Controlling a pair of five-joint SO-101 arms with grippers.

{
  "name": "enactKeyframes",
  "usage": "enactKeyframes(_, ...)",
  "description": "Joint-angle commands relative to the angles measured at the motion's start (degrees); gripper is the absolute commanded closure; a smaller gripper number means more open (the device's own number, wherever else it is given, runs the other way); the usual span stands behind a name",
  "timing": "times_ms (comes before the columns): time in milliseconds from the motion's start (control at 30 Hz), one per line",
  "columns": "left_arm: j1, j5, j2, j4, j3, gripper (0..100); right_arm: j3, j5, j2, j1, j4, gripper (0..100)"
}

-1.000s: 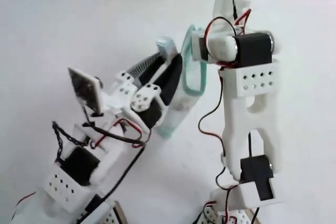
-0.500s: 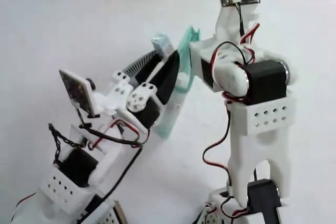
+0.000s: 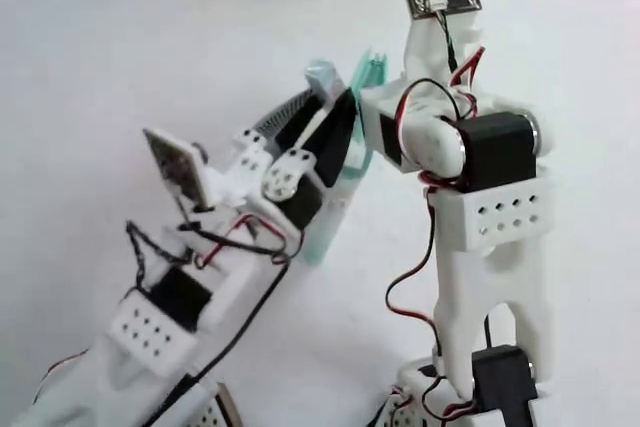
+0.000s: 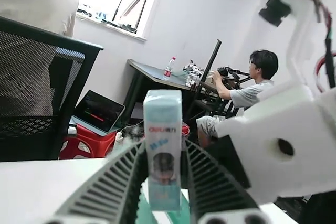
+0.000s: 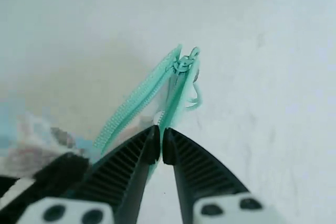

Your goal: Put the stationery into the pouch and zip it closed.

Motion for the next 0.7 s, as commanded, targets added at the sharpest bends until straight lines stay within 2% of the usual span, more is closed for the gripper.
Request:
enactKeyframes(0,-0.66,0.26,10.86,-4.13,-4.92,94,-0.18,0.7,-1.01,1.54,-0.75,97.9)
enactKeyframes(133,-0.92,0.18,14.99,-4.13,-6.68,94,-0.09,2.02,-1.27,1.54,-1.1,97.9)
enactKeyframes(333,-4.88,0.18,12.7,-3.78,-6.59,94,0.26,2.2,-0.75,1.89,-2.33,97.9)
enactKeyframes(467,-2.68,0.26,11.3,3.78,-7.12,87,0.26,2.2,-0.75,1.89,-2.24,97.9)
enactKeyframes(667,-2.07,0.26,11.03,13.8,-11.52,86,0.35,2.2,-0.66,1.89,-2.07,97.9)
